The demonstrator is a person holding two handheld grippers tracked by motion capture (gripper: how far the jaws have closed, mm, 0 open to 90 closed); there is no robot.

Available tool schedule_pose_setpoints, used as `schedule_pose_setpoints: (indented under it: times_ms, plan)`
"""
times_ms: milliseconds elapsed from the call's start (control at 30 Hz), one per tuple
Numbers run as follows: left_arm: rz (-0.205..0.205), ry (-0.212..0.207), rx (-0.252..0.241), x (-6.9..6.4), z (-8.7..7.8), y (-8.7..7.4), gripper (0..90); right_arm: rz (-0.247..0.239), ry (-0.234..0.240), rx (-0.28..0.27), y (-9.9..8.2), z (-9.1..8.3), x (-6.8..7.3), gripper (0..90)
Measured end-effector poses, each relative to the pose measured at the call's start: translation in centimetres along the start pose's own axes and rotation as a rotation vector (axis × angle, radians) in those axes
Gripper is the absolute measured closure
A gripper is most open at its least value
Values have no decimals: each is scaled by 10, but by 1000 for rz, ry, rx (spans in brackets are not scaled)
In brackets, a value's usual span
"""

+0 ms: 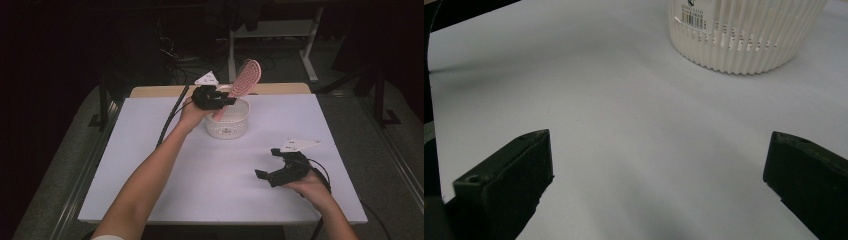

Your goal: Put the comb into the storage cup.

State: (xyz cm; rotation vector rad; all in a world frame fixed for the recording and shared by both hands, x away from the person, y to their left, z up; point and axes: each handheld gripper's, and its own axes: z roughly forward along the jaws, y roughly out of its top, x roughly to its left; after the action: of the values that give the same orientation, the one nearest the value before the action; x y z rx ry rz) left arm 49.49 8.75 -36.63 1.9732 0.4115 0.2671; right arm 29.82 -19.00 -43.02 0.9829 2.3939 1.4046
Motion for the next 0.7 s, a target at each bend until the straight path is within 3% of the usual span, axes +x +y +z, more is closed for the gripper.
schedule_pose_setpoints:
  times_ms: [700]
  plan:
    - [10, -11, 151, -2, 22, -18, 699, 1, 0, 4, 0, 1, 0, 0]
